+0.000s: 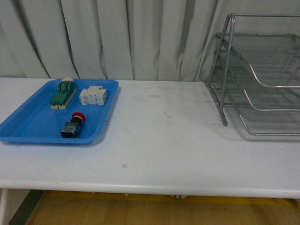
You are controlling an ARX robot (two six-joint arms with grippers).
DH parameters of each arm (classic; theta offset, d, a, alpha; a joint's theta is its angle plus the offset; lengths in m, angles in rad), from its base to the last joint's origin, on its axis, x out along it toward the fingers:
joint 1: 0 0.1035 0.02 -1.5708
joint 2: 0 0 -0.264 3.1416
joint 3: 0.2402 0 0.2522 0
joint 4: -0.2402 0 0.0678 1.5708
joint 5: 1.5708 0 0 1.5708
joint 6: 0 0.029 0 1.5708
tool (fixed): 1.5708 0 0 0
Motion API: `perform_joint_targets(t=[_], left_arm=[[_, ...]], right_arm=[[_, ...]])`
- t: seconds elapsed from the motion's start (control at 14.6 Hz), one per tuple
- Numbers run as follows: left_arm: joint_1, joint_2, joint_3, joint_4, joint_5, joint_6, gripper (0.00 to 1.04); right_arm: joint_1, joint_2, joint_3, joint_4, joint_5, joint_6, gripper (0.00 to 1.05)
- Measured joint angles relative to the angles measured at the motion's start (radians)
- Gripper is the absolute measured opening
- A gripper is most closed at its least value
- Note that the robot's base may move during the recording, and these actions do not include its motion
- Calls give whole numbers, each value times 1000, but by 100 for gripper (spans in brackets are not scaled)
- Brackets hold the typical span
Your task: Place button on rack with both arms
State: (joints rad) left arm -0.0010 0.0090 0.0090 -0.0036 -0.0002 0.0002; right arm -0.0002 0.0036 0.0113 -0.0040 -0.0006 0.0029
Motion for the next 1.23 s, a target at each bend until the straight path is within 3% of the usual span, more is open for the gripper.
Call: perform_joint_targets(t=[1.23], left_arm=[[0,0,0,0,0,0,98]], right_arm=[[0,0,0,0,0,0,98]])
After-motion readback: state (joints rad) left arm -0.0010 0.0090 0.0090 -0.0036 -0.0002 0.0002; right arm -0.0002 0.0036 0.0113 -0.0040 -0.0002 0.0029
